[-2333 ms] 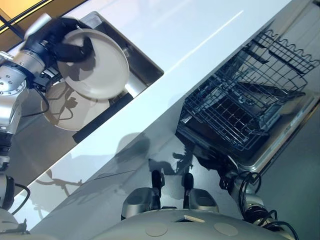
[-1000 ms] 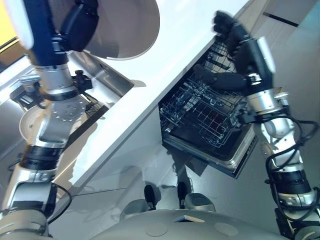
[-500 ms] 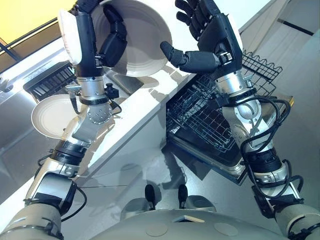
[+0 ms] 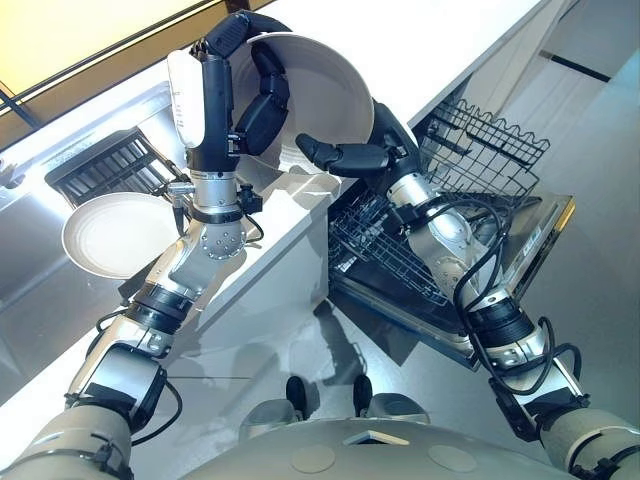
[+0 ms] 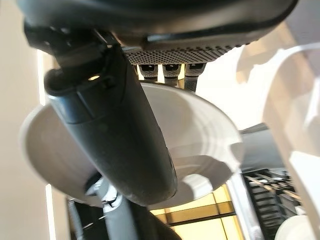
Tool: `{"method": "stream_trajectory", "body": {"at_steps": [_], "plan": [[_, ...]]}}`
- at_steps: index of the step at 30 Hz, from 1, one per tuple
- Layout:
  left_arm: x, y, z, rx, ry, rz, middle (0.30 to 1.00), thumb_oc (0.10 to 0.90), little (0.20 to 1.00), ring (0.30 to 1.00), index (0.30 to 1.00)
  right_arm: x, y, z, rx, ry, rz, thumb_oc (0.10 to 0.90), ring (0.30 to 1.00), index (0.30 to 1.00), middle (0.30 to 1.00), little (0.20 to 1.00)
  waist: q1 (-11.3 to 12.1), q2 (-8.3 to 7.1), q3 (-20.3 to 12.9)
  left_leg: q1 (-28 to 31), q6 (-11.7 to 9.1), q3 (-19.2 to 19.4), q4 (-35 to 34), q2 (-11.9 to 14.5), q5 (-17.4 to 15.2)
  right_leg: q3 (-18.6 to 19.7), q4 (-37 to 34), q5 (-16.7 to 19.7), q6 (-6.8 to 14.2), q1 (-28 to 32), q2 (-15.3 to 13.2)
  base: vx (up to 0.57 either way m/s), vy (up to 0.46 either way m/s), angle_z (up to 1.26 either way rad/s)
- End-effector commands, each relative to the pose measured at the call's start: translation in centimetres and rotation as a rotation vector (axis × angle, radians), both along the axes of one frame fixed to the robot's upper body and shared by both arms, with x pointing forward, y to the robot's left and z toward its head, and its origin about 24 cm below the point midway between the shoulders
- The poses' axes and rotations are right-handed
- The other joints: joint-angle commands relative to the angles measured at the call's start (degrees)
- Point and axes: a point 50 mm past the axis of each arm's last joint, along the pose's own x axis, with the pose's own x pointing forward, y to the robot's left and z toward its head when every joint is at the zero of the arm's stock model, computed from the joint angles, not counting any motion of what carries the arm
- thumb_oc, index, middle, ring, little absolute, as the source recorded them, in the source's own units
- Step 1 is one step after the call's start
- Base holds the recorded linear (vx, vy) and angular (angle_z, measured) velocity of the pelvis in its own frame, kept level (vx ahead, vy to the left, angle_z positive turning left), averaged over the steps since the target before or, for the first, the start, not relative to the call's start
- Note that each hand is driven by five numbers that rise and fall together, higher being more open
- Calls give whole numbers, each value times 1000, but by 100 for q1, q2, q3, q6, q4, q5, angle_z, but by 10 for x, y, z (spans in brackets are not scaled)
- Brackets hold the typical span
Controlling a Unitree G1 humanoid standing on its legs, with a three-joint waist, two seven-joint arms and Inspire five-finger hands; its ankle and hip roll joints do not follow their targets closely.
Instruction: Pick up plates and place into dishwasher.
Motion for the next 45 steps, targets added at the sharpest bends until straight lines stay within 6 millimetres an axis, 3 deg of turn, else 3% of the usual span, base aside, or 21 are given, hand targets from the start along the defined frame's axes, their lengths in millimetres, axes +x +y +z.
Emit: {"method": "stream_trajectory", "body": {"at_steps": [1,9,14,15,16,17,18,21,23,27,31,37,45], "plan": [[2,-25,41,-27,-203,-129,300,100,200,300,300,-2,6,32,159,-128,13,100,300,300,300,200,49,-94,-649,32,-67,64,89,5,-702,-243,613,-941,144,-144,136,0,0,0],[-1,-30,29,-89,-65,-221,300,100,200,300,300,-4,1,37,213,-170,-40,100,300,300,300,200,122,-92,-592,35,-48,-39,116,-32,-714,-275,581,-928,151,-107,134,0,0,0],[-4,-34,-8,-187,231,-388,300,100,200,300,300,-11,-11,41,229,-238,-108,100,300,300,300,200,216,-93,-521,15,-9,-136,170,-74,-735,-287,532,-896,162,-86,127,0,0,0],[-4,-35,-15,-211,293,-431,364,174,274,364,364,-12,-14,41,229,-247,-124,100,300,300,300,200,228,-89,-512,19,-4,-140,168,-78,-735,-291,524,-892,166,-79,126,0,0,0],[-4,-36,-23,-250,375,-507,547,388,488,547,547,-13,-17,41,229,-256,-140,100,300,300,300,200,235,-84,-504,23,1,-140,164,-80,-733,-296,518,-888,172,-76,125,0,0,0],[-3,-38,-33,-312,493,-605,813,698,798,813,813,-13,-21,41,231,-269,-161,100,300,300,300,200,244,-78,-490,27,5,-144,159,-77,-732,-301,520,-879,176,-82,125,0,0,0],[-3,-39,-42,-362,568,-661,900,800,900,900,900,-13,-25,42,233,-277,-175,100,300,300,300,200,250,-71,-481,30,5,-148,160,-75,-734,-304,522,-876,183,-84,124,0,0,0],[-5,-42,-59,-431,706,-792,900,800,900,900,900,-14,-34,46,234,-305,-224,100,300,300,300,200,253,-50,-454,41,6,-140,163,-75,-735,-323,528,-864,194,-83,114,8,4,2],[-5,-32,-59,-456,728,-813,900,800,900,900,900,-11,-52,56,235,-349,-312,100,300,300,300,200,268,-20,-434,47,2,-135,159,-78,-729,-355,538,-851,203,-91,93,38,19,7],[0,3,-43,-407,689,-692,900,800,900,900,900,-9,-91,76,154,-495,-564,100,300,300,300,200,333,16,-452,61,-11,-184,129,-101,-723,-432,510,-849,216,-71,56,51,14,4],[4,52,-15,-328,615,-507,900,800,900,900,900,-9,-149,93,11,-587,-883,100,300,300,300,200,447,60,-467,74,-45,-266,82,-134,-701,-529,474,-860,231,-26,30,63,5,8],[6,105,11,-353,535,-327,900,800,900,900,900,-8,-216,88,-184,-509,-1233,100,300,300,300,200,546,136,-469,84,-78,-373,41,-156,-670,-625,596,-956,230,-20,-26,71,-9,7],[1,144,31,-336,444,-120,900,800,900,900,900,-26,-299,86,-702,-316,-1623,100,300,300,300,200,599,309,-289,7,-159,-569,92,-129,-527,-675,1330,-1231,165,-287,-148,59,-17,17]]}}
